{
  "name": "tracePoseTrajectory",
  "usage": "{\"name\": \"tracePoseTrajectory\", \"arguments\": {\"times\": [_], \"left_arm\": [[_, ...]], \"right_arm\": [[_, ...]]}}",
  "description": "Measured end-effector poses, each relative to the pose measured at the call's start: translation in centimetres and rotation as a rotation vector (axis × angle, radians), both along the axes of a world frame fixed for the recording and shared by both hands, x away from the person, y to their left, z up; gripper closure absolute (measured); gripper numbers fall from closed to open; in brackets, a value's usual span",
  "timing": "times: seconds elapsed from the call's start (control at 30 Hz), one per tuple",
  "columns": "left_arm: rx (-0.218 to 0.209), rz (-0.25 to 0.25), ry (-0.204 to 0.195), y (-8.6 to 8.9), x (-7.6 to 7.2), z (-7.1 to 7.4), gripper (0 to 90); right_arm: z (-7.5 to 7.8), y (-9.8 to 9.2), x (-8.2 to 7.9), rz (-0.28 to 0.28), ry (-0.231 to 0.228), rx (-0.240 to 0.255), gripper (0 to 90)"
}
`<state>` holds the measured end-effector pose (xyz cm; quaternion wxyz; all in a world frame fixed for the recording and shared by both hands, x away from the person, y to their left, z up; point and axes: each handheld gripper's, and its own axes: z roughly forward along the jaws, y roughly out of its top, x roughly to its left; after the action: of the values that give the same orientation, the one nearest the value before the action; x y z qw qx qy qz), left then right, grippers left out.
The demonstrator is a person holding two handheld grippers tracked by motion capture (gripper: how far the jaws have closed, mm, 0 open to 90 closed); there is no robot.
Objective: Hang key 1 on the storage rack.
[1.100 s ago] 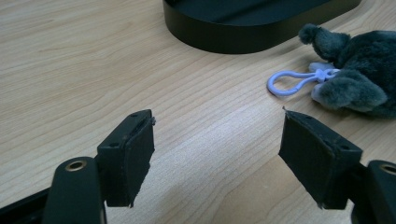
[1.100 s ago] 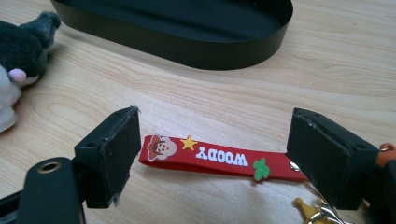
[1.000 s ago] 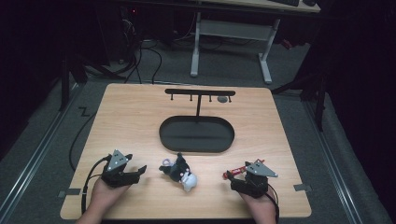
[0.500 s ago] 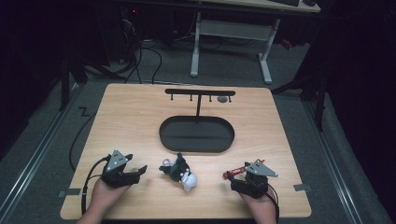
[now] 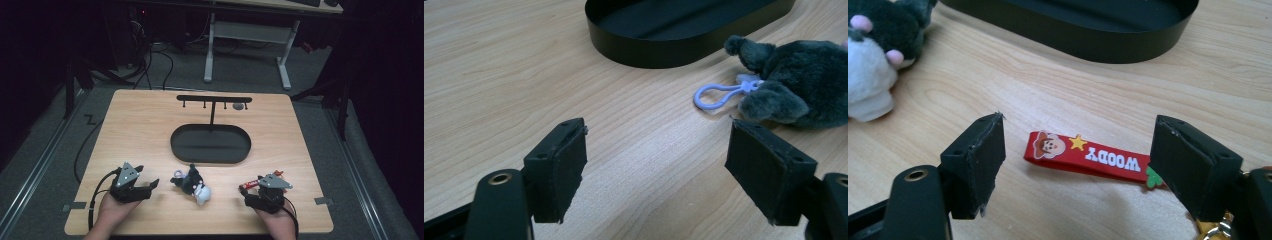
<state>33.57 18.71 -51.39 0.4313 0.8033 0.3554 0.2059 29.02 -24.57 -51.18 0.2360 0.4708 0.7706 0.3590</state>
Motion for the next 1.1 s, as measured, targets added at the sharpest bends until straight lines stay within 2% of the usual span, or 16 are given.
{"name": "tracePoseTrajectory", "arguments": {"times": [0.2, 0.3, 0.4, 0.53, 0.57, 0.67, 0.73, 0.77, 0.93, 1.1], "left_arm": [[0.007, -0.008, -0.004, -0.3, -0.2, 0.0, 24.4], [0.002, -0.022, -0.038, -0.6, -0.7, 0.7, 24.8], [-0.02, -0.042, -0.034, -0.8, -0.8, 1.7, 24.4], [-0.002, -0.061, -0.034, -0.8, -0.8, 2.4, 24.3], [0.015, -0.056, -0.041, -0.7, -0.8, 2.3, 24.3], [0.0, -0.03, -0.032, -0.1, -0.6, 1.3, 24.3], [0.021, -0.025, -0.019, 0.2, -0.6, 0.5, 24.3], [0.031, -0.029, -0.013, 0.2, -0.5, 0.4, 24.3], [0.01, -0.039, 0.008, 0.6, -0.5, -0.2, 23.9], [0.034, -0.062, 0.011, 0.3, -0.4, -0.6, 24.0]], "right_arm": [[0.2, 0.5, -0.2, 0.022, 0.041, -0.022, 23.8], [0.3, 0.6, -0.2, 0.02, 0.065, -0.032, 25.0], [0.7, 0.4, -0.3, 0.012, 0.091, -0.031, 26.1], [1.2, 0.1, -0.6, 0.007, 0.118, -0.034, 26.1], [1.5, -0.2, -0.7, 0.0, 0.132, -0.039, 26.2], [1.6, -0.6, -0.9, -0.011, 0.148, -0.039, 26.2], [1.7, -0.8, -1.0, -0.015, 0.154, -0.036, 26.2], [1.6, -0.9, -1.1, -0.017, 0.161, -0.035, 26.2], [1.3, -1.0, -1.1, -0.013, 0.193, -0.062, 26.3], [1.1, -0.6, -0.9, -0.003, 0.222, -0.061, 26.4]]}}
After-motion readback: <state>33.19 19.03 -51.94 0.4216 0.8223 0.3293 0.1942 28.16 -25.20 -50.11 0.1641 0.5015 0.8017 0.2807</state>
